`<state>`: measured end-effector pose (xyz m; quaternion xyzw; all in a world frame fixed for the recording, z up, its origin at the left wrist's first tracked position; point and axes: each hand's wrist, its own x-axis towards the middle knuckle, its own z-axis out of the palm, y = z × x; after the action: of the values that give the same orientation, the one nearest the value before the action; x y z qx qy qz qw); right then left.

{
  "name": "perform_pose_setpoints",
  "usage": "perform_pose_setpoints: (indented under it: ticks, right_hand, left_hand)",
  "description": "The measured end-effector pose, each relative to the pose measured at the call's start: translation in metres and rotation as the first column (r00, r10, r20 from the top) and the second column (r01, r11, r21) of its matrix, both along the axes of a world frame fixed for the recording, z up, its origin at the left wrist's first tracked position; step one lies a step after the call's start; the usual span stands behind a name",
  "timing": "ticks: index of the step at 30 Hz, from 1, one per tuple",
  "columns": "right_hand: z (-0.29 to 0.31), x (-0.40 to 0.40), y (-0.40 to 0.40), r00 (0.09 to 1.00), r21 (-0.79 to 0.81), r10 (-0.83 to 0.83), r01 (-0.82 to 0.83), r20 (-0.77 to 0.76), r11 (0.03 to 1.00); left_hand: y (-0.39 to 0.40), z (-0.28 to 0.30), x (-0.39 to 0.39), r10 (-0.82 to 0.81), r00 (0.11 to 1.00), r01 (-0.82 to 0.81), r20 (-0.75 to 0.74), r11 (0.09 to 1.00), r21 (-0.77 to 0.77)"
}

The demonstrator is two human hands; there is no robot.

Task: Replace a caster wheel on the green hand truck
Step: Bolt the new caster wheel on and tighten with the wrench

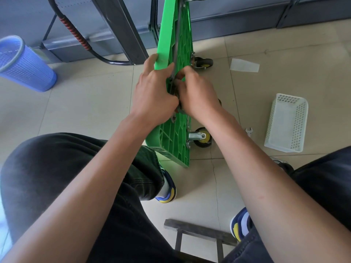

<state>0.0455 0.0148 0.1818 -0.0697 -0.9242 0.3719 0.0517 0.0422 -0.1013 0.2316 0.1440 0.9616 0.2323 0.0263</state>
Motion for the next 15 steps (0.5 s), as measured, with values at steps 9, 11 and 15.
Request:
perform_pose_setpoints:
  ticks: [9,11,15]
  right_hand:
    - [-0.015,0.008,0.003,0.998,0.163,-0.039,0.030,0.048,0.986]
    - [-0.019,0.009,0.002,0.999,0.213,-0.032,0.029,0.012,0.977]
    - [-0.026,0.009,0.000,0.997,0.260,-0.042,0.057,-0.062,0.964]
  left_hand:
    - [0.000,-0.003,0.000,-0.002,1.000,0.001,0.016,1.000,0.031]
    - [-0.001,-0.004,0.000,-0.004,1.000,0.003,0.014,0.999,0.034]
    - [-0.003,-0.005,-0.002,-0.002,1.000,0.001,0.013,0.999,0.035]
